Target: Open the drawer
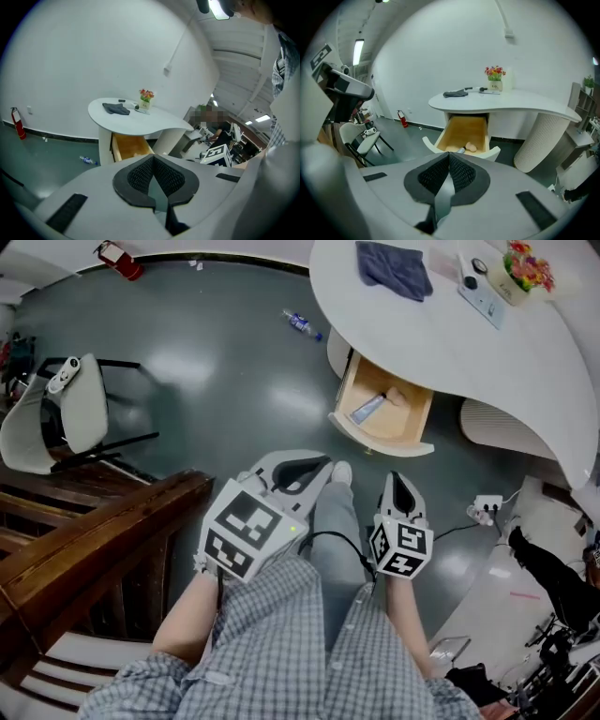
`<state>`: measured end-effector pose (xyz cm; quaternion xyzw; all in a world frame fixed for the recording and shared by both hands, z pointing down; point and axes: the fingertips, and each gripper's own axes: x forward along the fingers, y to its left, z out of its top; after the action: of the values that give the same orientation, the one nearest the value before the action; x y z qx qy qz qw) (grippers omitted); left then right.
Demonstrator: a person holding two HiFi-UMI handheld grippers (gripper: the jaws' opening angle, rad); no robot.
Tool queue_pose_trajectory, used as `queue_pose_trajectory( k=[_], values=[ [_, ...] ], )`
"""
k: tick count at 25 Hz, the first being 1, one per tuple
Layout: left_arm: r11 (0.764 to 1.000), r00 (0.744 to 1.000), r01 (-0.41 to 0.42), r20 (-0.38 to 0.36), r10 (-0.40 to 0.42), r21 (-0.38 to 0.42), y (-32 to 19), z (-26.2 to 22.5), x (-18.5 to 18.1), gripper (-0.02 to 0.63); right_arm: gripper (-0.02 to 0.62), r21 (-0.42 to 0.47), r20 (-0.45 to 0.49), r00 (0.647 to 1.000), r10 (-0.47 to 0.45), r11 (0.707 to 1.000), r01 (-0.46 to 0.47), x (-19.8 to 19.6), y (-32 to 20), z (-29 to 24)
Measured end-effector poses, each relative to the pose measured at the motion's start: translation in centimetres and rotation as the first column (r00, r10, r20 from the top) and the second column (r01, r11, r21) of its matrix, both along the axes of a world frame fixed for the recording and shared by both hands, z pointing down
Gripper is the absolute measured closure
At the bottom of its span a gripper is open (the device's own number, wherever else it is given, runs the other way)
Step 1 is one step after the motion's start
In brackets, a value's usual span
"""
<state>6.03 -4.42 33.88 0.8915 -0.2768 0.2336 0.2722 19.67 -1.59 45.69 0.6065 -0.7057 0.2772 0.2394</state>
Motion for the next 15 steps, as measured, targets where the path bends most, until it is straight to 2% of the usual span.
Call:
queue_pose_trajectory(
  k=[4,7,12,15],
  values=[
    [0.999,1.000,0.006,0.003,-0.006,0.032,-0.7,-2.5,-0.5,0.603,0.586,0.078,-0.015,1.000,0.013,0.997,-0.011,1.0,-0.9,-4.7],
    [0.998,1.000,0.009,-0.022,-0.008,0.058,-1.1,-4.4,-0.6,0.603,0.586,0.127,-0.037,0.999,0.003,0.992,0.002,1.3,-1.2,-7.9],
    [0.994,0.997,-0.064,-0.027,0.066,0.090,-0.5,-6.7,0.5,0.603,0.586,0.197,-0.047,0.999,0.013,0.980,-0.004,2.2,-1.8,-12.0],
    [0.993,0.996,-0.079,-0.042,0.083,0.091,-0.3,-7.5,1.0,0.603,0.586,0.232,-0.045,0.999,0.026,0.973,-0.015,2.8,-2.3,-13.9]
  ],
)
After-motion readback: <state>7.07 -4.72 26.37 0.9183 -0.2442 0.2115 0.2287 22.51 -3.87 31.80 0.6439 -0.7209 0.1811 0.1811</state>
